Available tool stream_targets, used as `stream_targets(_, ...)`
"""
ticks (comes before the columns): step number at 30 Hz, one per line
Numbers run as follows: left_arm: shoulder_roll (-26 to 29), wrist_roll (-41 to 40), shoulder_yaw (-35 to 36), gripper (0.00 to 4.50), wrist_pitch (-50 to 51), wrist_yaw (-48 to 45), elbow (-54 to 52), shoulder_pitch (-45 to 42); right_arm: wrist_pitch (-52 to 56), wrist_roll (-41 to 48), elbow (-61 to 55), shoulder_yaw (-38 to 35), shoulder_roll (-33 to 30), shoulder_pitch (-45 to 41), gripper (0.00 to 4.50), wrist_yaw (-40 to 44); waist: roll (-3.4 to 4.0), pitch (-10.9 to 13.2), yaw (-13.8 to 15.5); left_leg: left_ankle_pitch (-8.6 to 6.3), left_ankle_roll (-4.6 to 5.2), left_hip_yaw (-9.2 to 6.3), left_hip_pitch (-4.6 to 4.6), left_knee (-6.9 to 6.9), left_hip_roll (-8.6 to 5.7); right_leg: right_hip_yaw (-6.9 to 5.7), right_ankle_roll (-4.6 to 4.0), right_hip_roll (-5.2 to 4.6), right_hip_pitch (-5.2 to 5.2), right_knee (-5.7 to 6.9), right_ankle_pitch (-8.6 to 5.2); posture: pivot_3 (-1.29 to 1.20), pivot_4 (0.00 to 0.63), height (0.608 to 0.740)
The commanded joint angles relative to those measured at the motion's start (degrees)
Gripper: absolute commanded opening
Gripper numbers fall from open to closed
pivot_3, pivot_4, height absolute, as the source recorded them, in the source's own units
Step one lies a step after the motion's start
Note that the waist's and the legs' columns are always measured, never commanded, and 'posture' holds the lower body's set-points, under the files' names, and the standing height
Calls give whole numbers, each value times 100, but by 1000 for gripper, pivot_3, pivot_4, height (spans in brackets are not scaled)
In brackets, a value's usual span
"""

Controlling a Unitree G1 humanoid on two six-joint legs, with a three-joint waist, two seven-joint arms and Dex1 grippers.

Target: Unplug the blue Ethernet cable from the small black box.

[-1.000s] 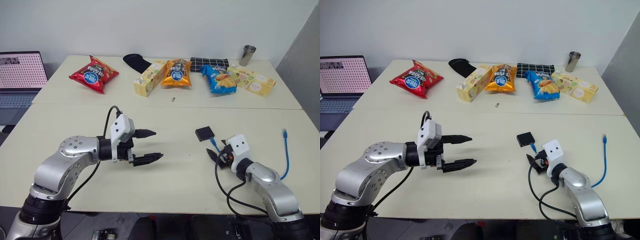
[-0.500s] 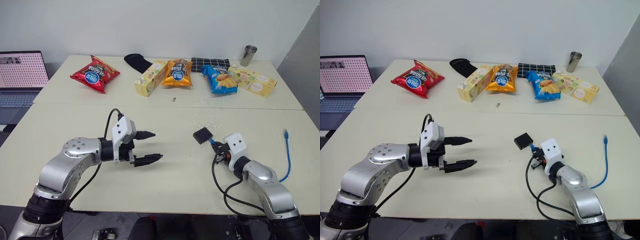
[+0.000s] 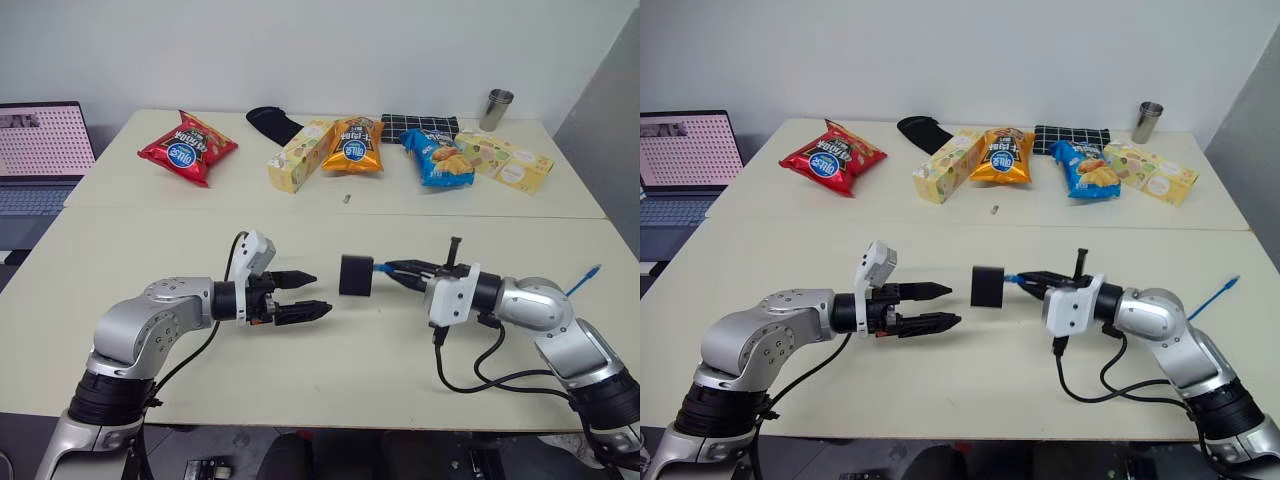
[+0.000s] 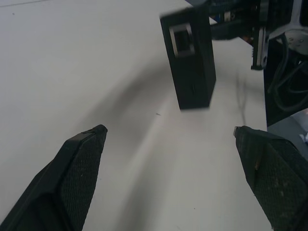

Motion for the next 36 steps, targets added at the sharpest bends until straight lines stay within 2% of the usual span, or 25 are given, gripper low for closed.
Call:
stream_targets(1,-228,-584,310,4500,396,131,-117,-166,-916,-82,95,-40,104,-529,81,33,0,0,-8,0,0,-1,2,4,0,0,0,-1,2,0,0,0,150,740)
stream_targets(9,-241,-877,420,4500,538,149,-278,9,-1245,-100,422,-68,163,-672,80,61,0,0,-3,1,-1,-5,4,5,1,-5,0,-2,1,10,0,0,150,740)
stream_targets(16,-304,-1069,506,3205,489,104,-209,16,-1344,-136,474,-100,192,-682,79,40,0,0,-3,1,-1,-6,5,5,2,-6,0,-2,1,12,0,0,150,740)
stream_targets(22,-408,-1073,443,1791,427,132,-194,13,-1297,-153,398,-75,289,-629,78,17,0,0,-3,1,-1,-6,5,5,2,-6,0,-2,1,12,0,0,150,740)
stream_targets(27,-453,-1021,395,834,375,157,-164,29,-1266,-179,327,-42,343,-590,77,40,0,0,-3,1,-1,-5,5,5,2,-5,0,-2,1,12,0,0,150,740)
stream_targets(31,-408,-956,416,797,323,128,-76,34,-1401,-314,257,8,283,-559,77,90,0,0,-3,1,-1,-5,5,5,2,-6,0,-2,1,12,0,0,150,740)
stream_targets(33,-348,-911,404,795,291,54,-41,38,-1366,-211,215,19,230,-535,777,185,0,0,-2,1,-1,-6,5,5,2,-6,0,-2,1,12,0,0,150,740)
stream_targets(34,-314,-874,382,795,260,7,-30,39,-1365,-188,191,14,198,-525,805,220,0,0,-2,1,-1,-5,5,5,2,-6,0,-2,1,12,0,0,150,740)
stream_targets(36,-270,-797,334,795,157,-96,0,31,-1117,28,51,24,78,-450,1430,443,1,0,-3,1,-1,-6,5,5,2,-6,0,-2,0,12,0,0,150,740)
